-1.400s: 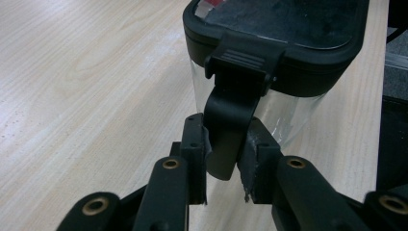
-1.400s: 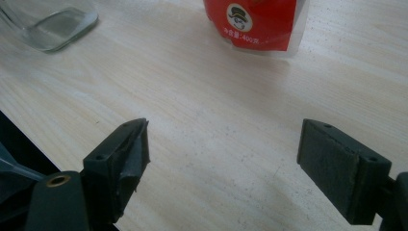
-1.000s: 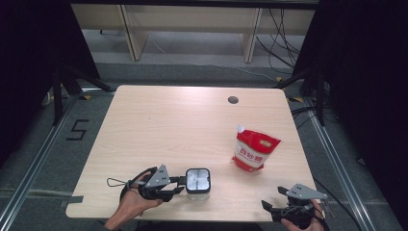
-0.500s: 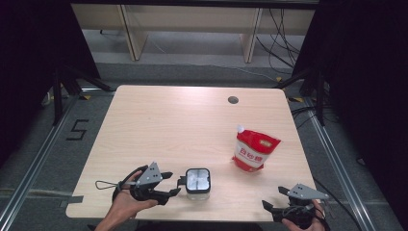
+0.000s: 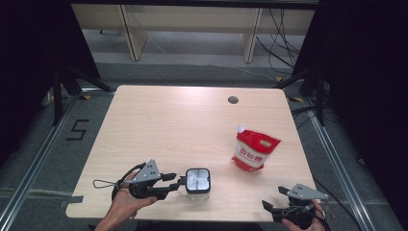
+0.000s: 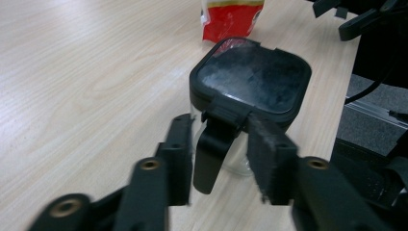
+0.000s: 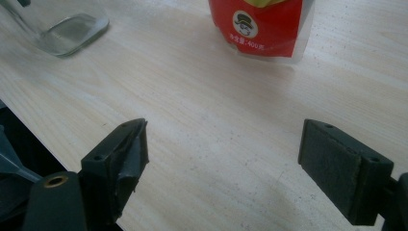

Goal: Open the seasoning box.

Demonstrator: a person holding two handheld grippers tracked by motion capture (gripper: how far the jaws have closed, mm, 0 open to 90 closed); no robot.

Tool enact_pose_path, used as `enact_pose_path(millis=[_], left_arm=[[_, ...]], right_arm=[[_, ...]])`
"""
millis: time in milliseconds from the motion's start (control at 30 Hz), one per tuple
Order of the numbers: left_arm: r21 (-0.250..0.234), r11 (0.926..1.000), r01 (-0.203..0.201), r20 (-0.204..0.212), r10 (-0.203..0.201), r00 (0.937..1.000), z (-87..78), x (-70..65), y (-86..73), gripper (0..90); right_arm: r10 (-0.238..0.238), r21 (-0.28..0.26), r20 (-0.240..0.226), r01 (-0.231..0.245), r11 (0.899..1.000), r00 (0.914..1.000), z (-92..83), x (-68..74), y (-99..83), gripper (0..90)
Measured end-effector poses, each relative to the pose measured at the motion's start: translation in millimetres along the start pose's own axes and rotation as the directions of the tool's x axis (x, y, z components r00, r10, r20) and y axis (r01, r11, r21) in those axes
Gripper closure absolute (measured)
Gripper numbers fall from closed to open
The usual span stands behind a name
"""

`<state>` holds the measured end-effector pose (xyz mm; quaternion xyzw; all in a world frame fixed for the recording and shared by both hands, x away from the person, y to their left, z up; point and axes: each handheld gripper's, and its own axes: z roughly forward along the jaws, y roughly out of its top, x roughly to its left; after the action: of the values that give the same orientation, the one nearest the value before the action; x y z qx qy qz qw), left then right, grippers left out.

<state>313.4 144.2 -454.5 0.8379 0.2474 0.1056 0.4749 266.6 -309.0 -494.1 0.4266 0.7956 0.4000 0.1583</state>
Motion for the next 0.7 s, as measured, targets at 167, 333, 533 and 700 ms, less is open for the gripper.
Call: enact_pose_path(millis=[167, 333, 533, 700], left_arm=[[-0.013, 0.9994, -0.034, -0.003, 0.034, 0.9994, 2.8, -1.7, 5.6, 80.2], [-0.042, 0.9990, -0.012, -0.012, 0.011, 0.9999, 6.5, -0.6, 7.5, 85.2], [-0.046, 0.9985, -0.030, -0.017, 0.029, 0.9994, 7.7, -0.3, 8.6, 86.0], [-0.047, 0.9988, -0.016, -0.021, 0.015, 0.9997, 9.6, -2.7, 9.1, 86.4]], right_arm=[[0.000, 0.002, -0.010, 0.000, 1.000, 1.0000, 1.8, 0.5, 0.7, 17.7], [0.001, -0.015, -0.033, -0.001, 1.000, 0.9995, 0.6, 5.0, 3.7, 15.6], [0.019, -0.009, -0.049, -0.020, 1.000, 0.9986, 3.2, 13.0, 6.5, 16.9], [-0.025, -0.061, -0.065, 0.021, 0.998, 0.9975, 4.1, 15.8, 11.1, 23.4]])
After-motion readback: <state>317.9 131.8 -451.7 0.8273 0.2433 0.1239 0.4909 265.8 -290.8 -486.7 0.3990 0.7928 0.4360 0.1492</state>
